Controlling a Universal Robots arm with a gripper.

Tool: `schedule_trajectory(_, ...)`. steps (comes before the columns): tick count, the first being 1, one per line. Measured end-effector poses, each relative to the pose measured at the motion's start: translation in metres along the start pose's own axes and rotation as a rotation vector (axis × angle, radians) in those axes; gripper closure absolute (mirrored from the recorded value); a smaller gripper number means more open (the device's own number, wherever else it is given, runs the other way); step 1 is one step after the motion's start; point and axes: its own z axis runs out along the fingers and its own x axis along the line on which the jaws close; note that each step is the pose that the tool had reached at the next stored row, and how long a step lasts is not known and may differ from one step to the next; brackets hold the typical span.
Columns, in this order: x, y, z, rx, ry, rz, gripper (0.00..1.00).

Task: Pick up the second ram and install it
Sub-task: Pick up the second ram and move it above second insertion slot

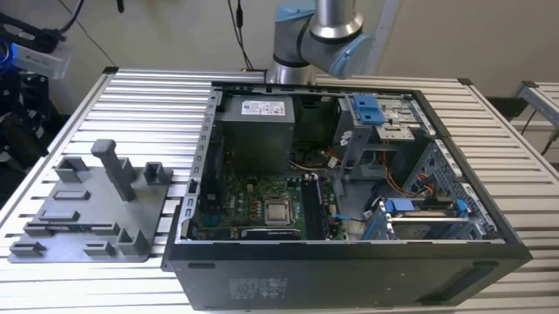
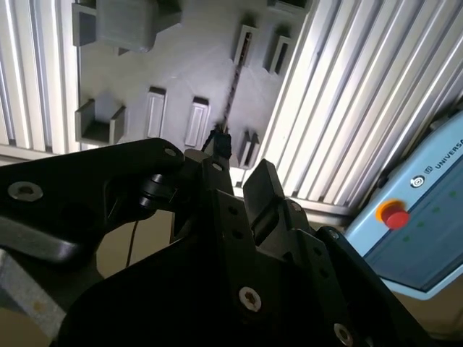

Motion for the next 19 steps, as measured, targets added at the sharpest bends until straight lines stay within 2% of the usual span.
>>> schedule_trajectory(19,-0.0001,0.0007,0.0118,0.0,0.0001,0.0,0.64)
